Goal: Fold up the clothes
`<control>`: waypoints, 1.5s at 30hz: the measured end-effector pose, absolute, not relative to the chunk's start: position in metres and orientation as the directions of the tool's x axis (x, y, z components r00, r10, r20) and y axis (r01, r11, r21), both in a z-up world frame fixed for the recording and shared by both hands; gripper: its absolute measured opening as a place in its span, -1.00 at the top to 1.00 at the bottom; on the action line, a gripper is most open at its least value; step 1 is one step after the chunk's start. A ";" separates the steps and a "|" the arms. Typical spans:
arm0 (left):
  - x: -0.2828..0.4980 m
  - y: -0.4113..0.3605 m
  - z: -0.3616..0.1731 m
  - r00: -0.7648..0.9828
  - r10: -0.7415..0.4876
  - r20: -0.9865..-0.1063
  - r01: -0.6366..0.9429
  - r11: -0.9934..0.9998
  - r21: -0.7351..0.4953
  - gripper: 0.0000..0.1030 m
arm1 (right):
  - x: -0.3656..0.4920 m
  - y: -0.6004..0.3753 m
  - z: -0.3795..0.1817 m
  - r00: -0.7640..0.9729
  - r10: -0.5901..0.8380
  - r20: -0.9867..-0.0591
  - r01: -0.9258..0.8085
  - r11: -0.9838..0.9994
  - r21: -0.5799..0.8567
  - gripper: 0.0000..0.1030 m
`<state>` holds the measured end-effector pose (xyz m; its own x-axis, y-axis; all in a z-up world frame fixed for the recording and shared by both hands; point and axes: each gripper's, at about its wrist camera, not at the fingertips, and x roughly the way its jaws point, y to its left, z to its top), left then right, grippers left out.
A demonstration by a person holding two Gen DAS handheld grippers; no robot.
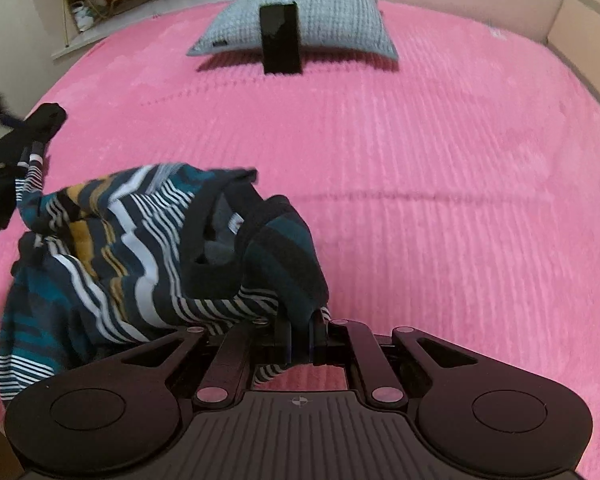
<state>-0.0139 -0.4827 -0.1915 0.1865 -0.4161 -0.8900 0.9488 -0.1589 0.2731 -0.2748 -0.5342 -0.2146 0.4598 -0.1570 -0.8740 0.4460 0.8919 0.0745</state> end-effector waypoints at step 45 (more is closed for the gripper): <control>-0.035 -0.172 0.136 0.349 -0.872 -0.343 0.935 0.298 0.193 0.82 | -0.403 -0.310 0.164 0.704 -0.700 -0.118 0.670 0.710 -0.215 0.91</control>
<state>-0.0353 -0.1725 0.1364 0.3494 -0.8720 -0.3429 0.9346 0.2984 0.1935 -0.4031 -0.3098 0.1640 0.7044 -0.7000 -0.1180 0.6700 0.7105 -0.2153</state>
